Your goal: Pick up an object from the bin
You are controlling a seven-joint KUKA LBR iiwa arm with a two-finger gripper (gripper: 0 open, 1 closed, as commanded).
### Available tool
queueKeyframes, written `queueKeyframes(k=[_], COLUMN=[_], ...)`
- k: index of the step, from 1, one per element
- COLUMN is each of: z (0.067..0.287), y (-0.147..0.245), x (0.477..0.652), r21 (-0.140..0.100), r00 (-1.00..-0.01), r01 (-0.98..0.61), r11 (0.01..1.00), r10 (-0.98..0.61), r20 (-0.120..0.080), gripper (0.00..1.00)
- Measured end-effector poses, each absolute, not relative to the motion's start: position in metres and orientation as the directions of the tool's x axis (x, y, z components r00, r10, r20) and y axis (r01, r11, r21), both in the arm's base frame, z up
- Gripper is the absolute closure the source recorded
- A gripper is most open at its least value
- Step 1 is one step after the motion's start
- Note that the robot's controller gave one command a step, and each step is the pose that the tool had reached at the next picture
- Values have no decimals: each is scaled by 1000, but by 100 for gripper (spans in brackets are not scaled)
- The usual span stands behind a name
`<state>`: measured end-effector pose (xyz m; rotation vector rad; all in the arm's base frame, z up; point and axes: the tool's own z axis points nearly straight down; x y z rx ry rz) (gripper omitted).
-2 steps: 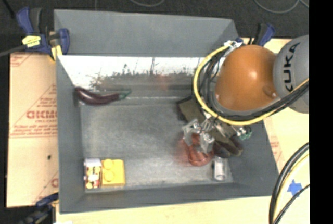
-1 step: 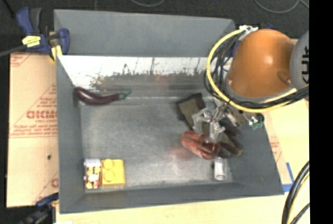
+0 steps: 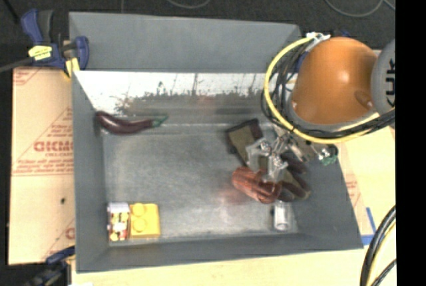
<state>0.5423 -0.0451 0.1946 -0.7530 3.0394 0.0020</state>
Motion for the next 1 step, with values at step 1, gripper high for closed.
queueKeyframes(k=[1], z=[242], y=[-44], x=[541], r21=[1], r00=[-892], r01=[-452], r11=[892], r10=[-452], r20=[-7], gripper=[100])
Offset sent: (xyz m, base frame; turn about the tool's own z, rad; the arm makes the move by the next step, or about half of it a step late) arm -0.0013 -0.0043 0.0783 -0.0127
